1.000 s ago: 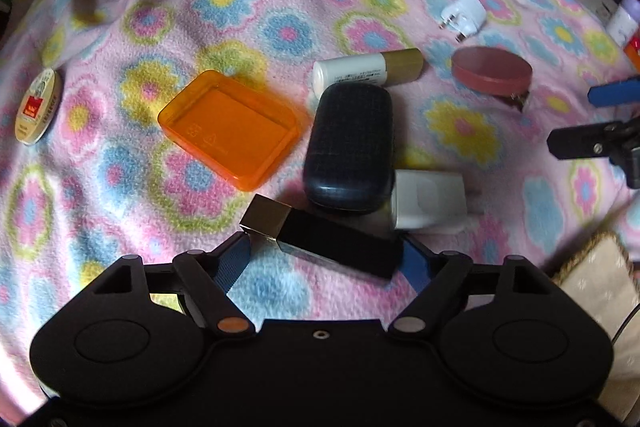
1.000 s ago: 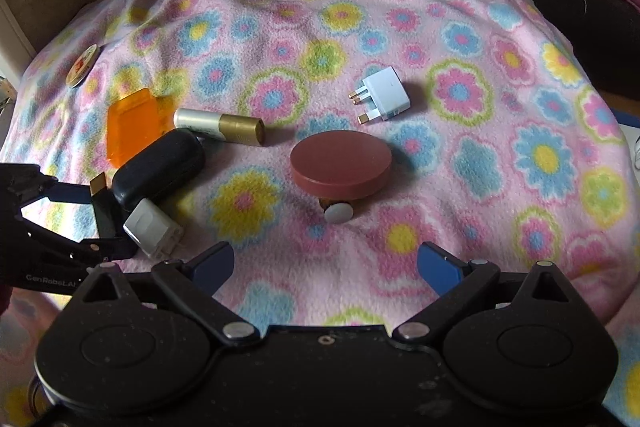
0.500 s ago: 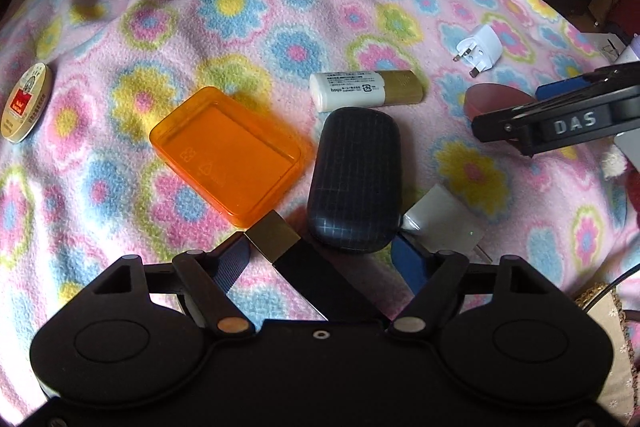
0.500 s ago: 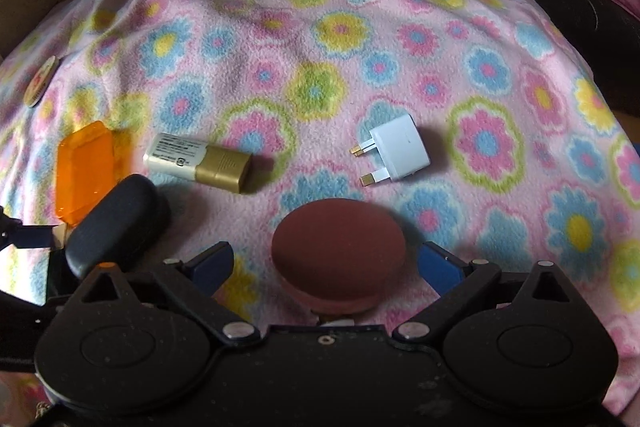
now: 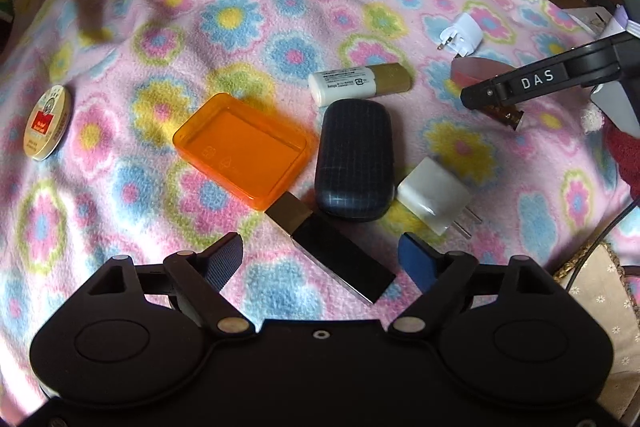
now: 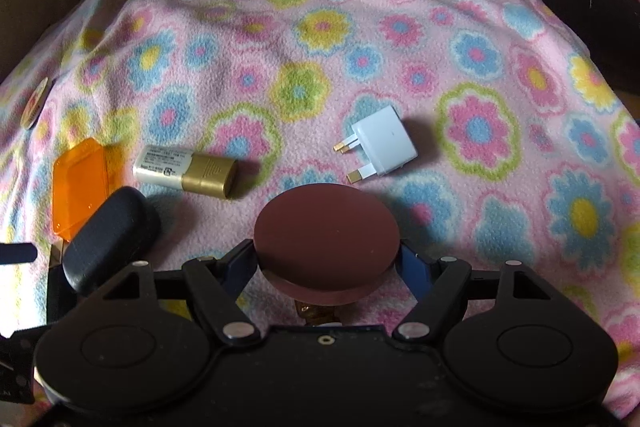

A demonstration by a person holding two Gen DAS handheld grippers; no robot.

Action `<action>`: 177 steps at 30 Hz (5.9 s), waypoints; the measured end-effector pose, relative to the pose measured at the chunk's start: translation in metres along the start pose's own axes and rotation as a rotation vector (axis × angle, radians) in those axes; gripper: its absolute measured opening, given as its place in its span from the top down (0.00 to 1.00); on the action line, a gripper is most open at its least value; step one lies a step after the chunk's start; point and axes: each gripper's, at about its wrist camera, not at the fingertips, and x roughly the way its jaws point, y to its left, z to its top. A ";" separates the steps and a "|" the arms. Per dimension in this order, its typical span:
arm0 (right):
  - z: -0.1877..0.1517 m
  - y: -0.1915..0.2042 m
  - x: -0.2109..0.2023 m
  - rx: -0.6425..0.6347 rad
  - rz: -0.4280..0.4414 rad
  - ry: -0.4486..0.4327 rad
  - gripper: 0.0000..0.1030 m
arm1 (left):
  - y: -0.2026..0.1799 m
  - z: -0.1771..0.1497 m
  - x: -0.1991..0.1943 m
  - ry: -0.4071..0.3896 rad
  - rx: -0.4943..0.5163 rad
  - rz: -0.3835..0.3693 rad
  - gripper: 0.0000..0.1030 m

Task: Organize rigid objects

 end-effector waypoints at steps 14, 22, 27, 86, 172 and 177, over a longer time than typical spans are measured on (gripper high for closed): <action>-0.004 -0.005 -0.007 0.014 0.022 -0.004 0.27 | -0.021 -0.003 0.006 0.072 0.482 0.005 0.20; -0.003 -0.006 -0.002 0.020 0.029 0.013 0.27 | -0.001 0.020 0.031 0.127 0.438 -0.123 0.19; -0.002 -0.004 0.001 0.016 0.026 0.017 0.27 | 0.010 0.021 0.036 0.114 0.289 -0.172 0.23; -0.187 0.019 -0.181 0.001 0.027 0.003 0.28 | -0.120 -0.130 -0.097 0.099 -0.606 0.131 0.24; -0.198 0.021 -0.171 -0.016 0.020 0.063 0.28 | -0.131 -0.133 -0.081 0.160 -0.582 0.189 0.23; -0.198 0.021 -0.171 -0.016 0.021 0.063 0.27 | -0.131 -0.133 -0.081 0.160 -0.583 0.189 0.23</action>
